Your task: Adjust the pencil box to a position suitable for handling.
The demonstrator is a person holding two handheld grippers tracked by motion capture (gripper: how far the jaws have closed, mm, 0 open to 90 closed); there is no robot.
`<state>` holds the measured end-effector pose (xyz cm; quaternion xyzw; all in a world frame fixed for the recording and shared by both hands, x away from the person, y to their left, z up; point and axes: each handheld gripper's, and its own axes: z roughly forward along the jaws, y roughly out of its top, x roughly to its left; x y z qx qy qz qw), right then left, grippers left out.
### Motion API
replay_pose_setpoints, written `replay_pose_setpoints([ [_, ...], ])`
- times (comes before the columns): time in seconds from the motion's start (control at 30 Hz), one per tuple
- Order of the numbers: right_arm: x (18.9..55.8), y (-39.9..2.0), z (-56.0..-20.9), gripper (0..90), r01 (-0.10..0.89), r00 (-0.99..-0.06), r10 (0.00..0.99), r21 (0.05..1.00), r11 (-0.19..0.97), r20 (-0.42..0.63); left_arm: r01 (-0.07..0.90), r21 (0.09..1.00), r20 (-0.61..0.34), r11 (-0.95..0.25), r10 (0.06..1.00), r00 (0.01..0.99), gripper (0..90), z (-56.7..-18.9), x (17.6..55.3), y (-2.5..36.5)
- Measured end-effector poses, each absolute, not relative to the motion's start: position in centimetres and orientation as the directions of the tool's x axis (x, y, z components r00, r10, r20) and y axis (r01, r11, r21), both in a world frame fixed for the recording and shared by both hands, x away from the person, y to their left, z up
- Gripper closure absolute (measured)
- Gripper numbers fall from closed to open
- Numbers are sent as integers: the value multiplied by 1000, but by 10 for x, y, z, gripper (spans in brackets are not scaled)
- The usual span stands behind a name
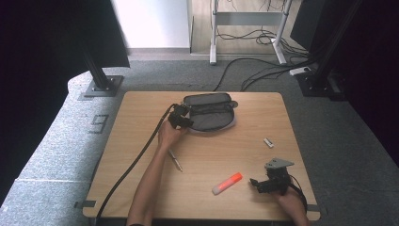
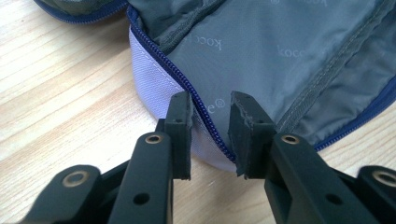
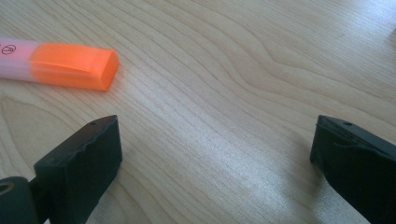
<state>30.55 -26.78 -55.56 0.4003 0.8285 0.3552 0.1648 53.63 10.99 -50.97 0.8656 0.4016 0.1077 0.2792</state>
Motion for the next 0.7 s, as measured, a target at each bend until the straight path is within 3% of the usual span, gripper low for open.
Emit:
replay_pose_setpoints([
  [0.7,305,-268,-555,18,549,-624,781,719,426,13,599,579,-50,-553,710,703,718,-511,499,107],
])
